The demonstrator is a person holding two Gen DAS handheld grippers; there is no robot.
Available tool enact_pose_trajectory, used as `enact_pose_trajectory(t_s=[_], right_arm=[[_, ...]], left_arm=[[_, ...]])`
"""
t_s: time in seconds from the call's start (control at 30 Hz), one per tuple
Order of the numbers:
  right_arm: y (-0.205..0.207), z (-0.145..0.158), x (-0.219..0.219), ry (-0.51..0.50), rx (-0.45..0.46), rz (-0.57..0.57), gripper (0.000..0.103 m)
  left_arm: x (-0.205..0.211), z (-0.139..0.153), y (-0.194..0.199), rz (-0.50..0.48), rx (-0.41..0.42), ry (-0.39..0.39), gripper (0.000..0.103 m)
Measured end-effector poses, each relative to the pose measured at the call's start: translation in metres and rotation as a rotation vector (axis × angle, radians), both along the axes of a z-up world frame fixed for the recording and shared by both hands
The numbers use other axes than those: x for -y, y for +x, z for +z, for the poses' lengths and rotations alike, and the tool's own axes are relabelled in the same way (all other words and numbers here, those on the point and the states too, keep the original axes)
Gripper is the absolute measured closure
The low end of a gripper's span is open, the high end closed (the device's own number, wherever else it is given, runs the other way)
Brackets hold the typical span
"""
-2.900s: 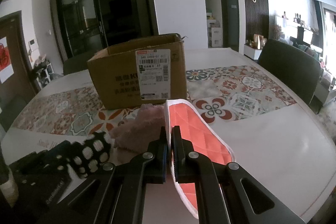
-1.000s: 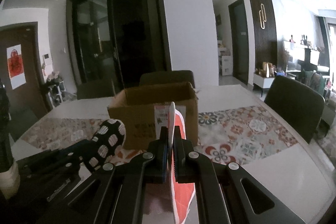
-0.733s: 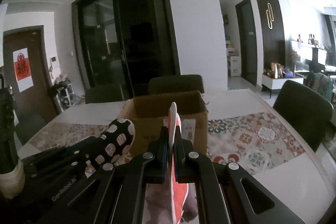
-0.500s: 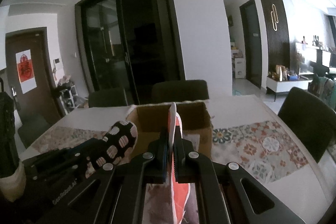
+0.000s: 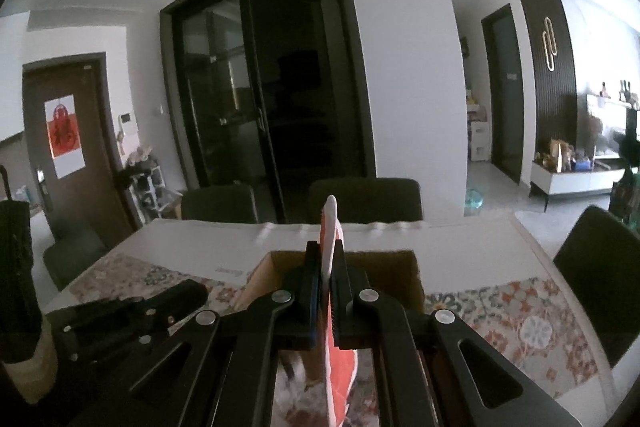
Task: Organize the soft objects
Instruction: 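Lift both held items and carry them toward the cardboard box, then lower the orange pot holder into the box and open the right gripper while the left gripper holds the mitt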
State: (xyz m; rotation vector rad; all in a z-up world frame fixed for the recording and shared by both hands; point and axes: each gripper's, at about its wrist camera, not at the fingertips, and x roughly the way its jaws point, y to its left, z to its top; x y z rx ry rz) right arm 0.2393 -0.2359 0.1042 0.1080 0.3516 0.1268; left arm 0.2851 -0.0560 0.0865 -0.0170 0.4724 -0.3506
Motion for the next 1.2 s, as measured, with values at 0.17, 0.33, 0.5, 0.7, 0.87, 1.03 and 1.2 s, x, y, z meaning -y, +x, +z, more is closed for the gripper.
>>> enact_pose_trajectory(t_s=[0.17, 0.33, 0.5, 0.7, 0.87, 1.03, 1.2], right_arm=[[0.027, -0.002, 0.005, 0.010, -0.028, 0.024, 0.098], [0.051, 0.007, 0.003, 0.002, -0.017, 0.061, 0.098], [0.072, 0.014, -0.005, -0.024, 0.005, 0.112, 0.098], [0.094, 0.011, -0.014, -0.066, 0.020, 0.162, 0.098], [0.120, -0.008, -0.021, -0.095, -0.057, 0.239, 0.098], [0.136, -0.038, -0.027, -0.092, -0.167, 0.316, 0.098], [0.147, -0.061, -0.030, -0.115, -0.249, 0.320, 0.098]], left_arm=[[0.004, -0.009, 0.032, 0.006, -0.058, 0.005, 0.101], [0.005, -0.009, 0.050, 0.025, -0.072, 0.014, 0.101], [-0.002, -0.009, 0.066, 0.052, -0.076, -0.001, 0.101], [-0.007, -0.018, 0.084, 0.079, -0.094, 0.009, 0.101], [-0.005, -0.030, 0.090, 0.094, -0.105, 0.029, 0.101], [-0.006, -0.043, 0.095, 0.103, -0.136, 0.044, 0.101], [-0.011, -0.054, 0.098, 0.118, -0.167, 0.053, 0.101]])
